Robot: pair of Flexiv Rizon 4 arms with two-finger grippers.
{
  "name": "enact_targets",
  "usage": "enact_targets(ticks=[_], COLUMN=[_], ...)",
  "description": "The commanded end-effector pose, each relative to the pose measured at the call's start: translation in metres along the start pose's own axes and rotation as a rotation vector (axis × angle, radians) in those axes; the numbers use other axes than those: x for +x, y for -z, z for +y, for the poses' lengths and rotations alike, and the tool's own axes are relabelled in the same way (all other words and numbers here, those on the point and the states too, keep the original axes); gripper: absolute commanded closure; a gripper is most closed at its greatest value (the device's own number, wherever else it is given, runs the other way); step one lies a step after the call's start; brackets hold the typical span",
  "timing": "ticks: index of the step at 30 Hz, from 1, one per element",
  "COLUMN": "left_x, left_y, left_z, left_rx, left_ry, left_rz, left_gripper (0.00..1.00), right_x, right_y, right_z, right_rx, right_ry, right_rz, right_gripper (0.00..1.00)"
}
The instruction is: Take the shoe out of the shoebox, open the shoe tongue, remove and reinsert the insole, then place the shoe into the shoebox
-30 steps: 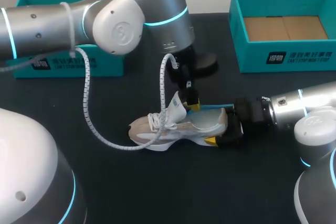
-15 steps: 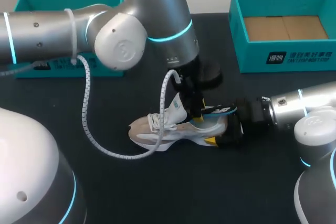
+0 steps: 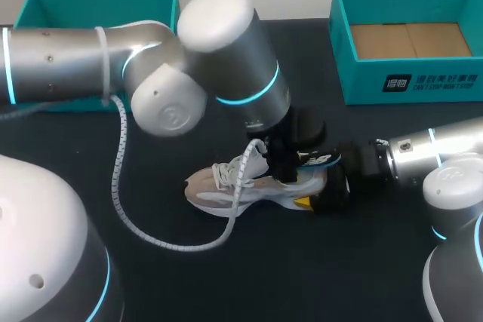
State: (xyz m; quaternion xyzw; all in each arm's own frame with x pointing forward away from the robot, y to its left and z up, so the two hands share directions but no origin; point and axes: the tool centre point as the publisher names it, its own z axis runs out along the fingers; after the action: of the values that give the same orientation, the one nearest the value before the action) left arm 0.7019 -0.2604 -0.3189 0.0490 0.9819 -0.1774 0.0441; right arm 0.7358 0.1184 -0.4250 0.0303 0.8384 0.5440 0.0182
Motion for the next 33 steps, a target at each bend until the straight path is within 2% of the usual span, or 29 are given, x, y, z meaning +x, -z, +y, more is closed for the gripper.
enact_targets(ticks=[1,12,18,20,21,22,27,33], left_x=[0.004,-0.011,-0.014,-0.014,-0.015,-0.015,-0.011,-0.006], left_y=[-0.009,-0.022,-0.027,-0.029,-0.029,-0.03,-0.023,0.003], left_z=[0.006,0.002,-0.002,-0.002,-0.002,-0.002,0.001,0.002], left_rx=[0.047,0.102,0.101,0.101,0.101,0.101,0.11,0.146], left_ry=[0.025,0.083,0.063,0.058,0.057,0.057,0.062,0.069], left_rz=[-0.101,-0.181,-0.204,-0.204,-0.203,-0.202,-0.202,-0.198], left_gripper=[0.51,0.57,0.59,0.74,0.95,1.0,1.0,1.0], right_x=[0.0,0.0,0.0,0.0,0.0,0.0,0.0,0.0], right_y=[0.0,0.0,0.0,0.0,0.0,0.0,0.0,0.0], right_z=[-0.001,-0.001,-0.001,-0.001,-0.001,-0.001,-0.001,-0.001], right_rx=[0.004,0.004,0.004,0.004,0.004,0.004,0.004,0.004], right_ry=[-0.001,-0.001,-0.001,-0.001,-0.001,-0.001,-0.001,-0.001], right_rz=[-0.001,-0.001,-0.001,-0.001,-0.001,-0.001,-0.001,-0.001], right_gripper=[1.0,1.0,1.0,1.0,1.0,1.0,1.0,1.0])
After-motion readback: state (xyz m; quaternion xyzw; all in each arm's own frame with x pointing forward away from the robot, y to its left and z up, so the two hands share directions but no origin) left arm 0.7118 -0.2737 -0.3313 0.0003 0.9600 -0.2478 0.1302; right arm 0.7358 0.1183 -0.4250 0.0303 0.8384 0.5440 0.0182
